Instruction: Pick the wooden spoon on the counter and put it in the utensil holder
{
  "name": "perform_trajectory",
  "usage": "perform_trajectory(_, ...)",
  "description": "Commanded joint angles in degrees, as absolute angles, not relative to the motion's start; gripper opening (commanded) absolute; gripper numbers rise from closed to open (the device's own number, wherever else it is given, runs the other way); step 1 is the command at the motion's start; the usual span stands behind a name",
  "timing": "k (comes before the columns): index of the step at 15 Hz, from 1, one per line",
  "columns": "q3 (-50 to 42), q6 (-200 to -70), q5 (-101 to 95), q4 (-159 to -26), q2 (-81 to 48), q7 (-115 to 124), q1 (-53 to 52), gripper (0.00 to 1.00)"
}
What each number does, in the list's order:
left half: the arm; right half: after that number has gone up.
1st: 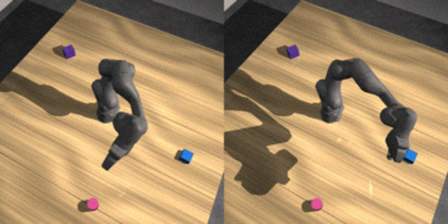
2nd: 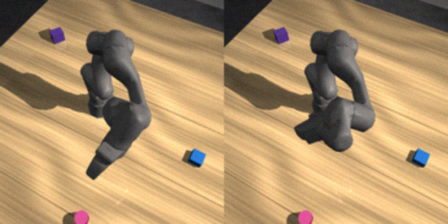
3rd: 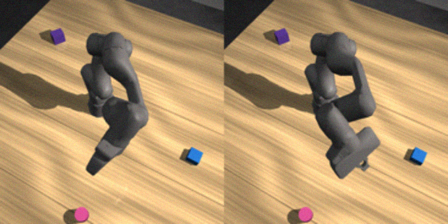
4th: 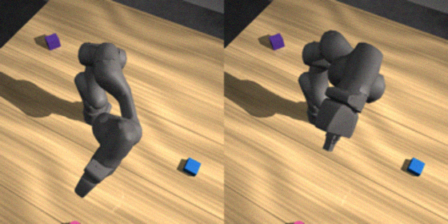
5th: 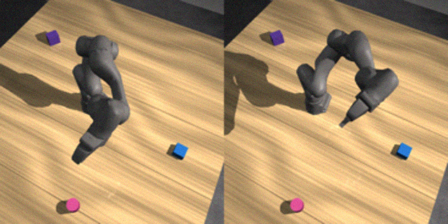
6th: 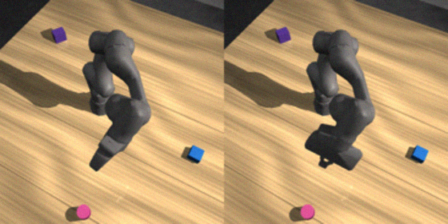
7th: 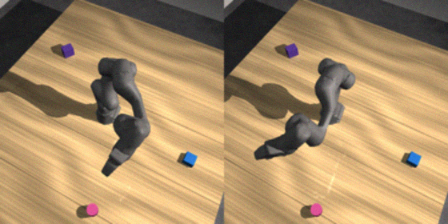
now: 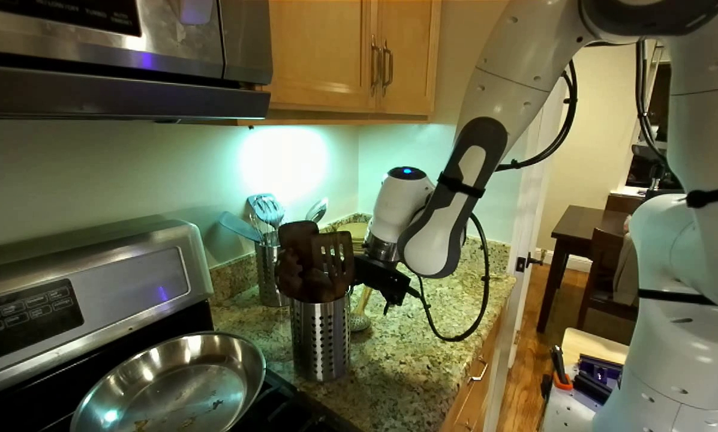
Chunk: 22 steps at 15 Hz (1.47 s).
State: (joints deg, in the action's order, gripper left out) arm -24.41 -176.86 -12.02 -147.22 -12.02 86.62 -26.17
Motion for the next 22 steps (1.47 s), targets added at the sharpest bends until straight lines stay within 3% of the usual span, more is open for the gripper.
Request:
perform_trajectory(1, -35.03, -177.08, -19.91, -150.07, -7.61, 90.99, -33.23, 1.0)
perform_trajectory(4, -36.65, -177.44, -20.45, -149.82, -8.0, 90.98, -33.96, 1.0)
perform_trajectory(12, -20.74, -180.38, -5.77, -151.65, -10.26, 83.14, -24.52, 1.0)
perform_trajectory(20, -28.69, -186.8, -8.47, -154.03, -11.09, 84.59, -25.95, 1.0)
perform_trajectory(22, -27.1, -187.33, -7.86, -154.22, -11.33, 83.95, -23.32, 1.0)
